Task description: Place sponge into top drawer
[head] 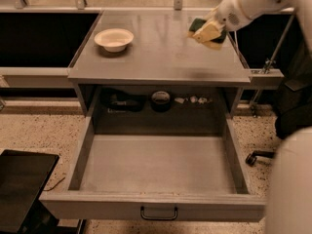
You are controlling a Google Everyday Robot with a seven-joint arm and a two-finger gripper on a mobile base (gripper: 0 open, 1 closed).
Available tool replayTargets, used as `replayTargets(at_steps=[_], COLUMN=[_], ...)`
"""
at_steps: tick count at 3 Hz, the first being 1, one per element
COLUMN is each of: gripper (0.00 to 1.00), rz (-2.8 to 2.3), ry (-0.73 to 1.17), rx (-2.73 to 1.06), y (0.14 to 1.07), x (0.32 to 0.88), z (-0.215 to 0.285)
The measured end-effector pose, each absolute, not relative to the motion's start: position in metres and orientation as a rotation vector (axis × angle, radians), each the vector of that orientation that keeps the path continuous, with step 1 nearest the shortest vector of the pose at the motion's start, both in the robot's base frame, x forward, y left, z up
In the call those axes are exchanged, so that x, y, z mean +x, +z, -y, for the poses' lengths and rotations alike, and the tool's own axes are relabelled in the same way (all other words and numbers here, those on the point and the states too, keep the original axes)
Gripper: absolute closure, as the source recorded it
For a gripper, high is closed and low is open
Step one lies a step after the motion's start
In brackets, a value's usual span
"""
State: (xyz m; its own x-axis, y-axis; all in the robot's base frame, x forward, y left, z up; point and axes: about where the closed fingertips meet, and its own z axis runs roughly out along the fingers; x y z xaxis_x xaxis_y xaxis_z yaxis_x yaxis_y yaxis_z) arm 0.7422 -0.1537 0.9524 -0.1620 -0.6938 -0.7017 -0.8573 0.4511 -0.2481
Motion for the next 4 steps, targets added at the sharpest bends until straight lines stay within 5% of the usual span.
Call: replayTargets(at_steps=[2, 4], gripper=[1.0, 1.0], rz=[-1.807, -1.82], ry=[0.132, 0.163], rx=[-1.171, -1.197], y=[1.056, 1.04], x=[0.636, 0.622], z=[0.182, 0.175])
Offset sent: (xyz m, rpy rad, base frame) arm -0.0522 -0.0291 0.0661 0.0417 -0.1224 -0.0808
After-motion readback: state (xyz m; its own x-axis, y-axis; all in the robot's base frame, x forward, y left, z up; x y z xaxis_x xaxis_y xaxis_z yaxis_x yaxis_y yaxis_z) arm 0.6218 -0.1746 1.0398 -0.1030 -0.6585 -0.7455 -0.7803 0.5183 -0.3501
